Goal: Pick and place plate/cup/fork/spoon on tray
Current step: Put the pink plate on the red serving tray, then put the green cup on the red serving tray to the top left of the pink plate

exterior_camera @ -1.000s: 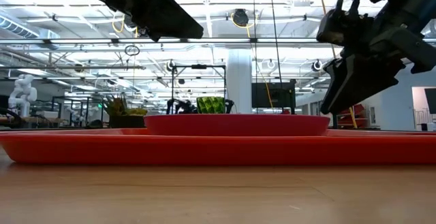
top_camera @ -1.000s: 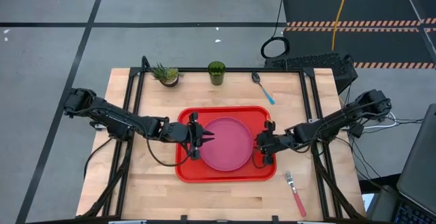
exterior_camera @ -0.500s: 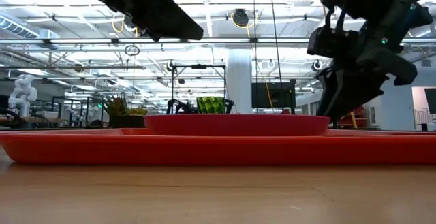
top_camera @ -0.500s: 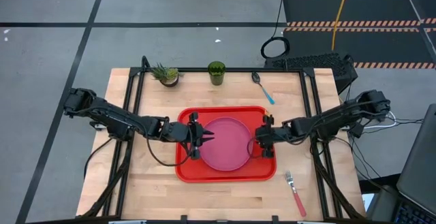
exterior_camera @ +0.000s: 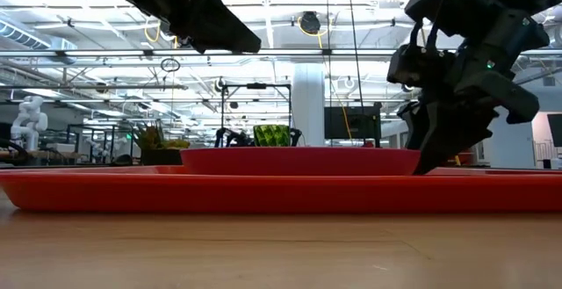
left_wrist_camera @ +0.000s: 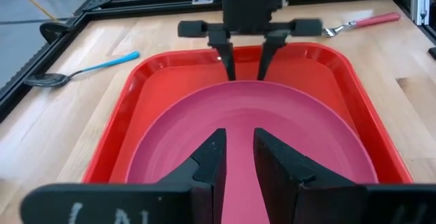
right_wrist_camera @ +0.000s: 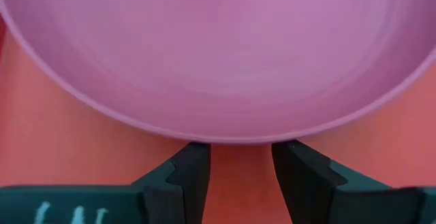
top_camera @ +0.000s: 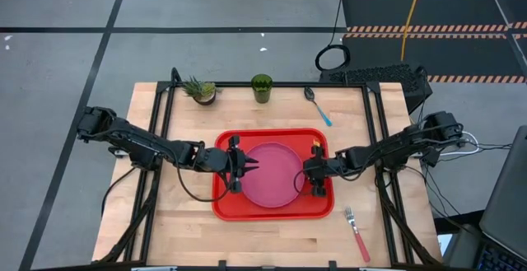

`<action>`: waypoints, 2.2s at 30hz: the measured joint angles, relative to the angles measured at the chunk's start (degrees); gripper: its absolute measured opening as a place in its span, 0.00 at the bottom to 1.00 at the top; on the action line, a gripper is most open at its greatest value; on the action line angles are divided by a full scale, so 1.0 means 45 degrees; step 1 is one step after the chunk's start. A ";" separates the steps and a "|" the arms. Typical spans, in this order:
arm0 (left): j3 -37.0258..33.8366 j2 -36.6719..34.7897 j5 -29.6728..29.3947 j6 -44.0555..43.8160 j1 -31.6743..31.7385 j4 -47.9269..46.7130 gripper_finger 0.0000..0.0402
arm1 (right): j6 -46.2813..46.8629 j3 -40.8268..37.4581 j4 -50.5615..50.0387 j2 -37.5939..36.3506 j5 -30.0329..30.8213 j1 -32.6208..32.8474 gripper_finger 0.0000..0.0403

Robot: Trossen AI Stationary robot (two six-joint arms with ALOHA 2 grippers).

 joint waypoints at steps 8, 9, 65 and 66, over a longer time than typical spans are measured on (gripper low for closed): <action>0.0000 0.0000 0.0000 -0.0008 0.0000 -0.0119 0.20 | 0.0184 0.0000 0.0630 -0.0298 0.0008 0.0537 0.37; 0.0000 0.0000 0.0000 -0.0055 0.0000 -0.0125 0.20 | 0.0245 0.0000 0.0379 -0.0298 0.0011 0.0537 0.37; 0.0005 -0.2810 0.1064 0.2672 0.2657 0.2082 0.20 | -0.4789 1.0004 -0.4705 0.2406 -0.0674 -0.6245 0.37; 0.0024 -0.2866 0.1069 0.2652 0.2647 0.2101 0.20 | -0.4755 1.0053 -0.4590 0.2432 -0.0679 -0.6268 0.37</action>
